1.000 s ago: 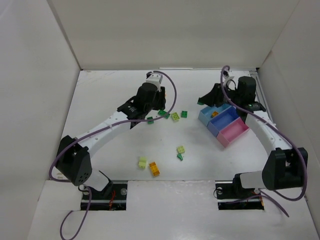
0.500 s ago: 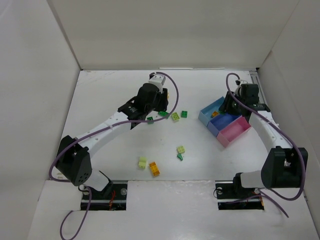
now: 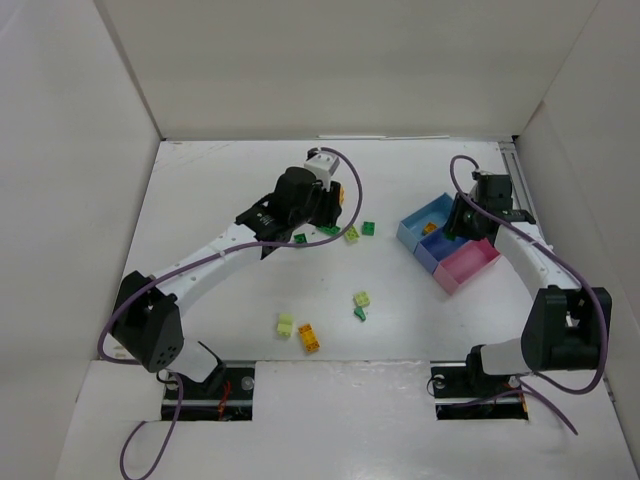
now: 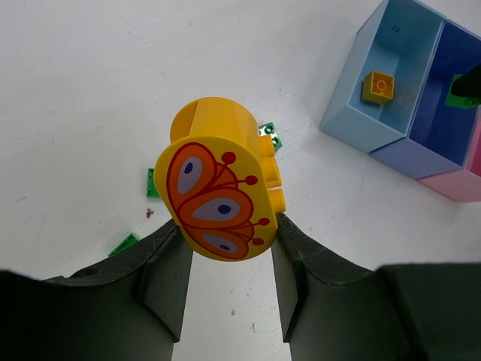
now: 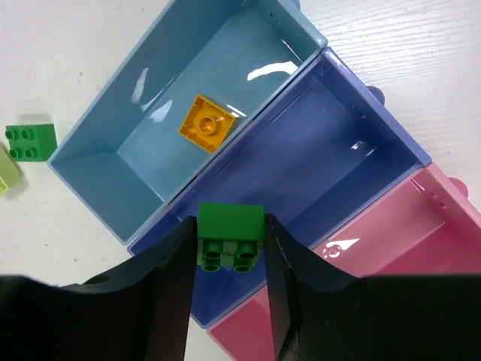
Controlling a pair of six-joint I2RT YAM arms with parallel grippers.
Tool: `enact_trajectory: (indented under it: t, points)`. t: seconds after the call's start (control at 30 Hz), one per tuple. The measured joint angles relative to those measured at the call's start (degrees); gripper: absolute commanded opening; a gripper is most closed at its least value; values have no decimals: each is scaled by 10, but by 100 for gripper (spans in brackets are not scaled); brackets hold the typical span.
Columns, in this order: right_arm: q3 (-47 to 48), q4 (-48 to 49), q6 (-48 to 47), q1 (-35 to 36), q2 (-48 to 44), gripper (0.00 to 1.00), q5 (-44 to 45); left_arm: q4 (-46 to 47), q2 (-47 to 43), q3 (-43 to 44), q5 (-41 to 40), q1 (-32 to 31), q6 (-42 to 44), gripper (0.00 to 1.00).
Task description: Sort the legos into containers by color
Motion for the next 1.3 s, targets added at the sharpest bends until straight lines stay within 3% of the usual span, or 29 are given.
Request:
enact_trajectory:
  t: [0.3, 0.53, 0.73, 0.9, 1.0, 1.3]
  points:
    - [0, 3, -14, 0, 5, 72, -14, 0, 11, 6, 36, -1, 28, 0]
    - [0, 20, -48, 24, -35, 79, -110, -1, 14, 6, 67, -23, 73, 0]
    - [4, 125, -59, 107, -98, 85, -273, 5, 11, 5, 108, -46, 106, 0]
    - [24, 163, -54, 150, -102, 85, -315, 14, 9, 5, 128, -57, 124, 0]
    - [24, 159, -38, 134, -115, 85, -287, 16, 21, 24, 149, -59, 134, 0]
    - [23, 47, -1, -8, -264, 88, -39, -22, 252, 319, 194, -64, 152, 0]
